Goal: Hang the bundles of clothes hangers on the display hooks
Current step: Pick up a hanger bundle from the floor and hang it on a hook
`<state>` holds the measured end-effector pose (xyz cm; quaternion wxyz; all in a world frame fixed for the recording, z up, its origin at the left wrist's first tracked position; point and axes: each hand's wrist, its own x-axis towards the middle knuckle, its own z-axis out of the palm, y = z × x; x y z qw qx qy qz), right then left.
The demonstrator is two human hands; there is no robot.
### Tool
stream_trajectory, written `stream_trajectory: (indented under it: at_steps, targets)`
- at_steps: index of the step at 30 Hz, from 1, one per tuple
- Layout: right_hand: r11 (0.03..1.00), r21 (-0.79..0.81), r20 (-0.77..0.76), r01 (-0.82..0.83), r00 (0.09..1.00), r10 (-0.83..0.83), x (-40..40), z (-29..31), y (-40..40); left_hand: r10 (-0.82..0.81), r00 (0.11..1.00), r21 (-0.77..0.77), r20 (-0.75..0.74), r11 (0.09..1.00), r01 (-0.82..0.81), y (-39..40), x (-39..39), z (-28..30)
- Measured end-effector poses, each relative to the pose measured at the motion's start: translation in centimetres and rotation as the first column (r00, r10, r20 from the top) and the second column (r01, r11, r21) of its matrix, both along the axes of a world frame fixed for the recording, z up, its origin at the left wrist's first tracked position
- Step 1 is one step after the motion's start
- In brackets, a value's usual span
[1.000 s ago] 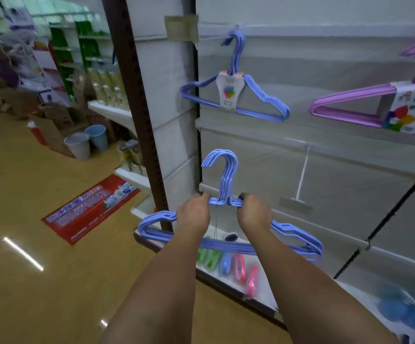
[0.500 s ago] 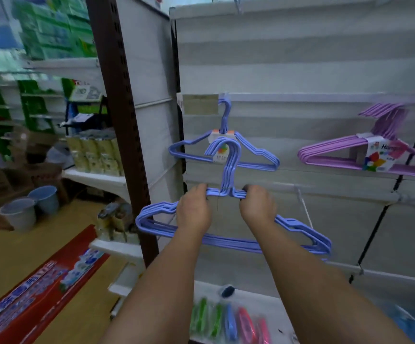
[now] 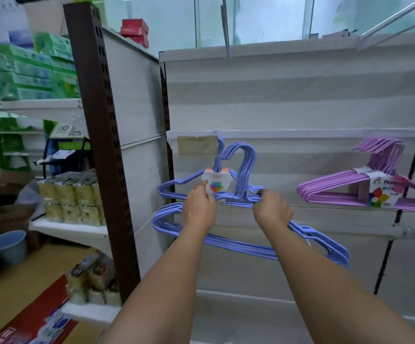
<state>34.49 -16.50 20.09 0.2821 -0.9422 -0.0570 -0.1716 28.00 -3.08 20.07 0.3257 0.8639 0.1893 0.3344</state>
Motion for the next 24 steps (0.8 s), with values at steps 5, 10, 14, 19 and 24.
stream_trajectory:
  at_steps: [5, 10, 14, 19, 24]
  targets:
    - [0.999, 0.046, 0.015, 0.015, 1.000, -0.016, 1.8, 1.0, 1.3, 0.028, 0.998, -0.109, 0.058, 0.994, -0.021, 1.2, 2.3, 2.2]
    - [0.996, 0.086, 0.010, 0.020, 1.000, -0.021, 3.2, 2.2, 3.1, 0.066, 0.997, -0.151, 0.026, 0.987, -0.061, 1.7, 4.1, 4.4]
    - [0.994, 0.103, 0.017, 0.023, 1.000, -0.025, 3.9, 2.7, 4.8, 0.058, 0.998, -0.046, 0.003, 0.997, -0.058, 1.9, 5.0, 5.2]
    - [0.997, 0.083, 0.011, -0.008, 1.000, 0.007, 4.4, 1.6, 6.8, 0.047, 0.993, 0.006, 0.112, 0.999, -0.048, 2.6, 5.6, 4.3]
    - [0.993, 0.111, -0.015, -0.043, 0.999, 0.045, 5.0, -0.3, 8.9, 0.026, 0.983, -0.023, 0.182, 0.999, -0.022, 3.7, 6.0, 3.7]
